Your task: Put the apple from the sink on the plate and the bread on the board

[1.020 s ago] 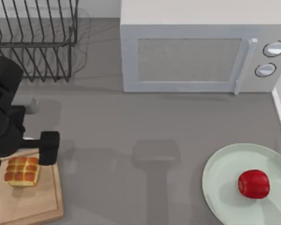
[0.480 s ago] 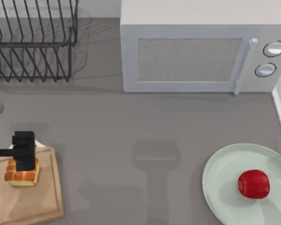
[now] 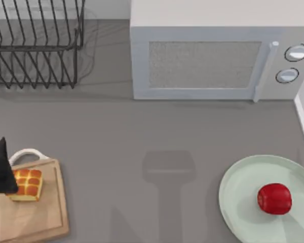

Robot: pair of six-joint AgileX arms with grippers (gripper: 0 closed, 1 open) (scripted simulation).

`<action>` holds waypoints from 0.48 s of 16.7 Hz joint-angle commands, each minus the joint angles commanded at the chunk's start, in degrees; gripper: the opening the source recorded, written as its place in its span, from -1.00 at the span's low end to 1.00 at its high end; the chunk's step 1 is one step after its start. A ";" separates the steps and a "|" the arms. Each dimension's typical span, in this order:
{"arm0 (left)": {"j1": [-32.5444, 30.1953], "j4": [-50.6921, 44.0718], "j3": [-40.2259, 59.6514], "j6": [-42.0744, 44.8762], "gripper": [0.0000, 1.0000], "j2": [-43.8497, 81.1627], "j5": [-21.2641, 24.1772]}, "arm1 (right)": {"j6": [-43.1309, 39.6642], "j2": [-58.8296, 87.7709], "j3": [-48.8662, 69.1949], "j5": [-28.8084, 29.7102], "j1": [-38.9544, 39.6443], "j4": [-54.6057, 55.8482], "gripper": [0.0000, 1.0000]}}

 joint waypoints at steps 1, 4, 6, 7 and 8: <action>0.46 2.08 -1.99 0.41 1.00 -3.82 -0.01 | 0.00 0.00 0.00 0.00 0.00 0.00 1.00; 1.52 6.99 -6.25 1.32 1.00 -11.67 -0.04 | 0.00 0.00 0.00 0.00 0.00 0.00 1.00; 1.85 8.57 -7.49 1.60 1.00 -13.88 -0.06 | 0.00 0.00 0.00 0.00 0.00 0.00 1.00; 1.88 8.73 -7.61 1.63 1.00 -14.10 -0.06 | 0.00 0.00 0.00 0.00 0.00 0.00 1.00; 1.88 8.73 -7.61 1.63 1.00 -14.10 -0.06 | 0.00 0.00 0.00 0.00 0.00 0.00 1.00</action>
